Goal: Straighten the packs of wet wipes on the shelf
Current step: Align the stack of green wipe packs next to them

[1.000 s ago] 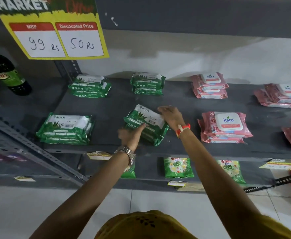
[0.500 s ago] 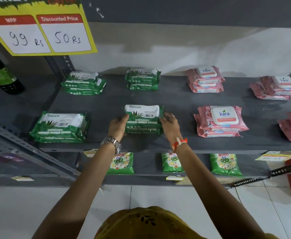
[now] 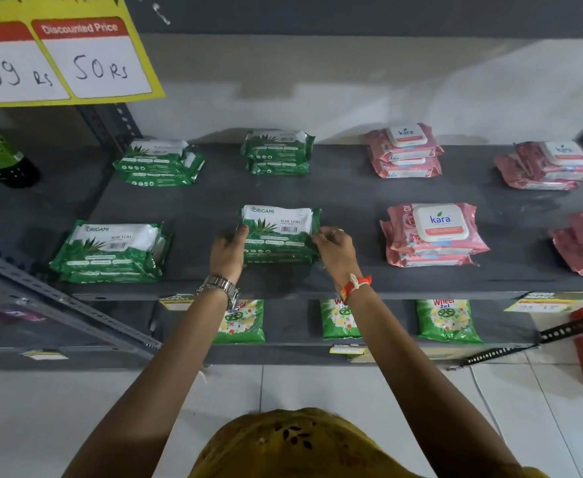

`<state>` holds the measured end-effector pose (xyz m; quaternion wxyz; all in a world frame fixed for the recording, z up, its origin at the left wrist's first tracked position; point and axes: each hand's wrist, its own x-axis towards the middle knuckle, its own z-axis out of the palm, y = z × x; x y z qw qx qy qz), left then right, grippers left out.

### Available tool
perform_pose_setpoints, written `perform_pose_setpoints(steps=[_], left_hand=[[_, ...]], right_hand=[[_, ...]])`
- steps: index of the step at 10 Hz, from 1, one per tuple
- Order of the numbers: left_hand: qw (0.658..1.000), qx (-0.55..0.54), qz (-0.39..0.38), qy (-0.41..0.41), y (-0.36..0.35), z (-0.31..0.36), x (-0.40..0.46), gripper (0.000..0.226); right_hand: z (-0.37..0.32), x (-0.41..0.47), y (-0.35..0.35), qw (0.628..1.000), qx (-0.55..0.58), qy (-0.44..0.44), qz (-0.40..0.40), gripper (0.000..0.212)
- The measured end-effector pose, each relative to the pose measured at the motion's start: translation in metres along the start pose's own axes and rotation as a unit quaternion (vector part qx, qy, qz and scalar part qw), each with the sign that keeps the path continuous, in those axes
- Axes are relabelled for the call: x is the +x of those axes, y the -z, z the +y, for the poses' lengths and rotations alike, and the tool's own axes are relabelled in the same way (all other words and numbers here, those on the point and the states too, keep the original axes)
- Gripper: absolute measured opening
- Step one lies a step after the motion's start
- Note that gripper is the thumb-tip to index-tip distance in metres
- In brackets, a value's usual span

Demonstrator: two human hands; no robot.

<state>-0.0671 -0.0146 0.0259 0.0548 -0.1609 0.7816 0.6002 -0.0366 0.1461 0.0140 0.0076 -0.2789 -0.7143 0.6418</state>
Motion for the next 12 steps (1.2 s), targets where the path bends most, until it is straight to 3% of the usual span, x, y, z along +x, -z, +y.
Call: perform_pose_setpoints(steps=[1, 2, 3, 4, 5, 6, 7, 9, 11, 12], left_hand=[[0.989, 0.100, 0.079, -0.072, -0.002, -0.003, -0.009, 0.042], [0.948, 0.198, 0.118, -0.220, -0.004, 0.006, -0.018, 0.055], [0.902, 0.293, 0.046, -0.313, -0.019, 0.021, -0.014, 0.065], [0.847, 0.408, -0.026, -0.340, -0.041, 0.034, -0.008, 0.072], [0.802, 0.498, -0.068, -0.322, -0.057, 0.034, 0.003, 0.077], [0.766, 0.558, -0.078, -0.310, -0.061, 0.022, 0.006, 0.077], [0.766, 0.559, -0.062, -0.312, -0.063, 0.015, 0.005, 0.080], [0.758, 0.573, -0.028, -0.311, -0.065, 0.016, 0.002, 0.085], [0.754, 0.579, -0.033, -0.308, -0.063, 0.015, -0.004, 0.086], [0.753, 0.571, -0.022, -0.326, -0.062, 0.023, -0.011, 0.091]], right_hand=[[-0.008, -0.010, 0.008, 0.999, 0.037, 0.018, 0.005, 0.033], [-0.022, -0.018, 0.034, 0.993, 0.023, 0.108, 0.051, 0.040], [-0.036, -0.017, 0.076, 0.962, -0.082, 0.230, 0.126, 0.043], [-0.040, -0.003, 0.118, 0.910, -0.245, 0.274, 0.194, 0.046], [-0.033, 0.021, 0.149, 0.847, -0.462, 0.202, 0.169, 0.046], [-0.028, 0.033, 0.162, 0.786, -0.584, 0.180, 0.093, 0.062], [-0.026, 0.039, 0.165, 0.771, -0.595, 0.209, 0.095, 0.061], [-0.021, 0.045, 0.163, 0.780, -0.571, 0.233, 0.108, 0.049], [-0.021, 0.040, 0.167, 0.778, -0.579, 0.225, 0.089, 0.051], [-0.024, 0.030, 0.167, 0.796, -0.562, 0.211, 0.082, 0.055]])
